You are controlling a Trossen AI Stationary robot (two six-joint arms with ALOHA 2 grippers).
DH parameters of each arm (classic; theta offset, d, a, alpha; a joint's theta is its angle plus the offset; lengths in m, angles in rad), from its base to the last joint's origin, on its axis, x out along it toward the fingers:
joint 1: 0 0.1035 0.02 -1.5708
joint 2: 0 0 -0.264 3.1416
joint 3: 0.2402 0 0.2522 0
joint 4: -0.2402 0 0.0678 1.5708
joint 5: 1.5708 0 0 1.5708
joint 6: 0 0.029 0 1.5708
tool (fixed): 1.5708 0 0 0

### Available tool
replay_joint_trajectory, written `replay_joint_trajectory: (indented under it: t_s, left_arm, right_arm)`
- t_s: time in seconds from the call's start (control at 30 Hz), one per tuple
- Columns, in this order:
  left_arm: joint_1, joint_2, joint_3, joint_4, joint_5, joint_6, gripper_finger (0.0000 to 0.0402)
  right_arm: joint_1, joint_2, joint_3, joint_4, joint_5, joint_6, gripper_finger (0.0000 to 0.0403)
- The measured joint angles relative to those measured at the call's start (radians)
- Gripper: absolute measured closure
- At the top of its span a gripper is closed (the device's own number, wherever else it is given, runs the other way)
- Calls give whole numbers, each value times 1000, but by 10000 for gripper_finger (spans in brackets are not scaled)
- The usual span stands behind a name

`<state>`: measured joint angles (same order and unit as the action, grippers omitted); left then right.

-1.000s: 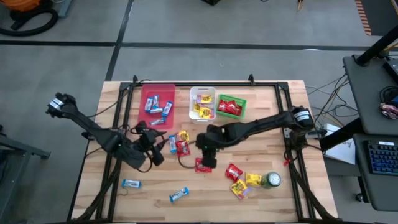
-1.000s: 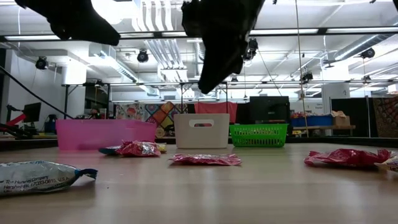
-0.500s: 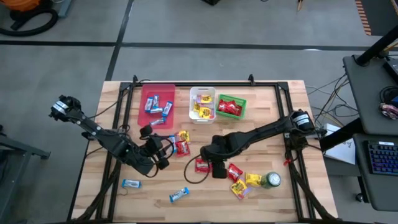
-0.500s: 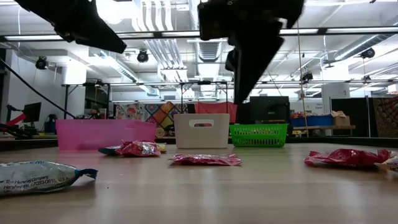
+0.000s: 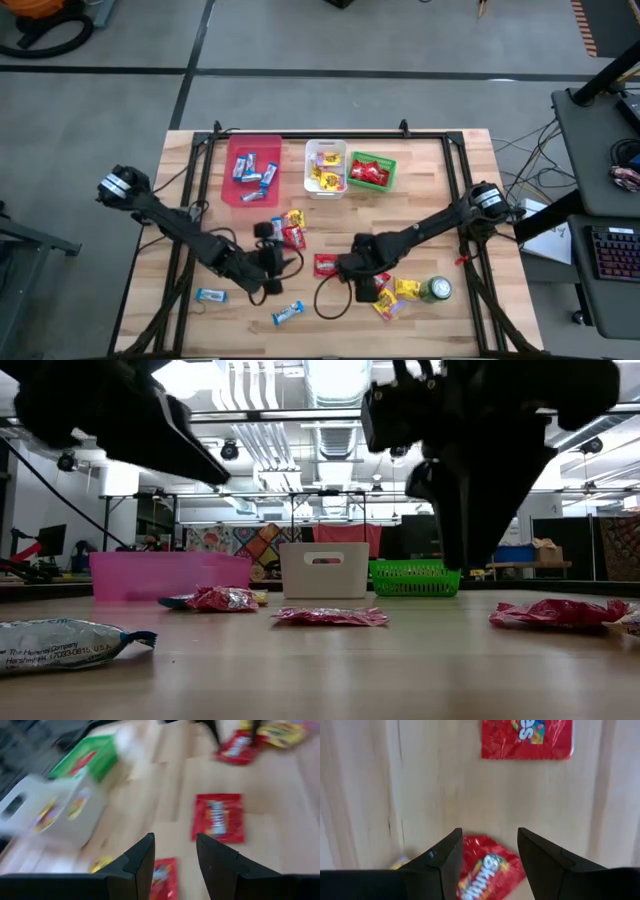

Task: Sort candy
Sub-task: Put the red candy into the green bin

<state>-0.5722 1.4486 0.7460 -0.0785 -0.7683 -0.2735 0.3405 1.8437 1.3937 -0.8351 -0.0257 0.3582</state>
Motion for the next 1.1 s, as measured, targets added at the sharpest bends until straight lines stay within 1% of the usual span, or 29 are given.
replay_joint_trajectory:
  t_s: [0.07,0.13,0.27,0.37,0.5,0.57,0.77,0.93,1.03,1.1]
  left_arm:
    - [11,51,0,91,39,87,272]
    - [31,99,0,189,93,144,275]
    - [70,196,0,321,190,171,289]
    - [86,265,0,393,212,172,303]
    - [93,334,0,422,214,171,323]
    - [96,356,0,430,214,158,326]
    - [97,400,0,471,239,124,328]
    - [98,424,0,497,241,99,328]
    - [100,438,0,510,242,96,328]
    - [104,452,0,515,256,83,328]
  right_arm:
    - [0,0,-28,49,0,45,223]
    - [0,-1,-50,78,9,106,223]
    - [0,-10,-87,95,37,206,223]
    - [2,-32,-106,113,74,283,223]
    - [2,-65,-132,175,153,395,223]
    - [-1,-84,-160,236,172,435,223]
    - [-22,-136,-294,457,177,523,223]
    - [-42,-140,-421,673,183,618,223]
    - [-53,-136,-466,785,184,641,223]
    - [-59,-133,-482,823,185,645,223]
